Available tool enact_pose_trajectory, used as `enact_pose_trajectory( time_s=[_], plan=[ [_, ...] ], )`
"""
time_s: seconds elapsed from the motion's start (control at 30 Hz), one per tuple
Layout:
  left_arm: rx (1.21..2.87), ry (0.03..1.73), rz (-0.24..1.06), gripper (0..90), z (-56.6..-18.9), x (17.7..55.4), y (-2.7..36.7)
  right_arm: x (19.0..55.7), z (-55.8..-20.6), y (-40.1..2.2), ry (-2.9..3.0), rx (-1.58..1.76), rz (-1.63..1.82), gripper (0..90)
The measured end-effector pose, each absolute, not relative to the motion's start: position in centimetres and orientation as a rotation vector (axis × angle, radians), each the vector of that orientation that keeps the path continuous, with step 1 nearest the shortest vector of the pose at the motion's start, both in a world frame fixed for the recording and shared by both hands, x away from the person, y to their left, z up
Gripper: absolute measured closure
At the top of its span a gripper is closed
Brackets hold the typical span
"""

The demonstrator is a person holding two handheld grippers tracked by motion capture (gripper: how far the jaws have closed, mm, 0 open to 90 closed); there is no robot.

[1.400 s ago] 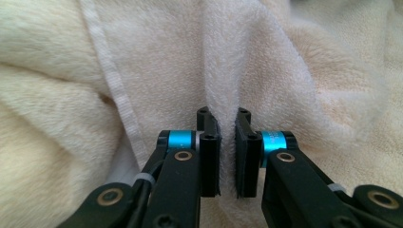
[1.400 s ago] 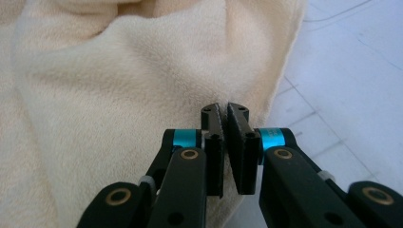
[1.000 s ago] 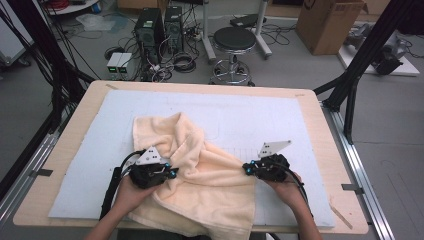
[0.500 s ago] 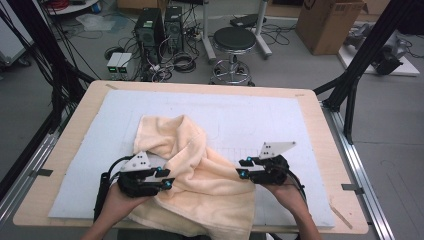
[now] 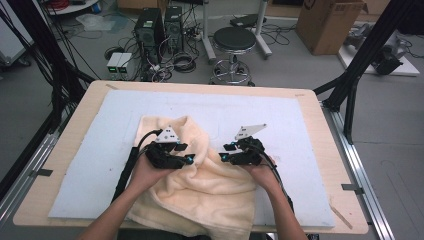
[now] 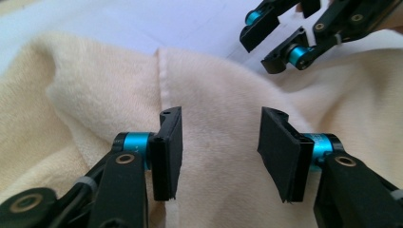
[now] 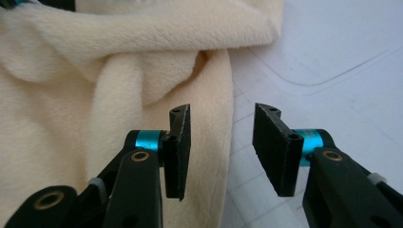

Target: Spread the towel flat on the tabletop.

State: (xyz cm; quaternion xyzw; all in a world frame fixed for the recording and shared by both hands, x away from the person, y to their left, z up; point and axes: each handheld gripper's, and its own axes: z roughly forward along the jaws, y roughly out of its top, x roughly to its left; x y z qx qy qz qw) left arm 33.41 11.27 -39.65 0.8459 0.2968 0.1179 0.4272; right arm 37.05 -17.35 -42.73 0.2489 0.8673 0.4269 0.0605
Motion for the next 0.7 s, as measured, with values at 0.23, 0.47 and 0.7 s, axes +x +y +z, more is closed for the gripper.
enact_pose_trajectory(
  time_s=[0.23,0.47,0.7],
  plan=[
    [2.141,0.805,0.256,53.7,-41.0,34.6,10.9,38.4,-44.2,-15.0,2.696,0.761,1.226,59.0],
    [2.176,0.799,0.258,80.5,-41.8,34.8,10.5,38.6,-44.1,-14.4,2.741,0.700,1.211,84.3],
    [2.115,0.814,0.319,85.6,-40.5,34.5,11.9,38.4,-43.3,-15.7,2.724,0.727,1.211,85.6]
  ],
)
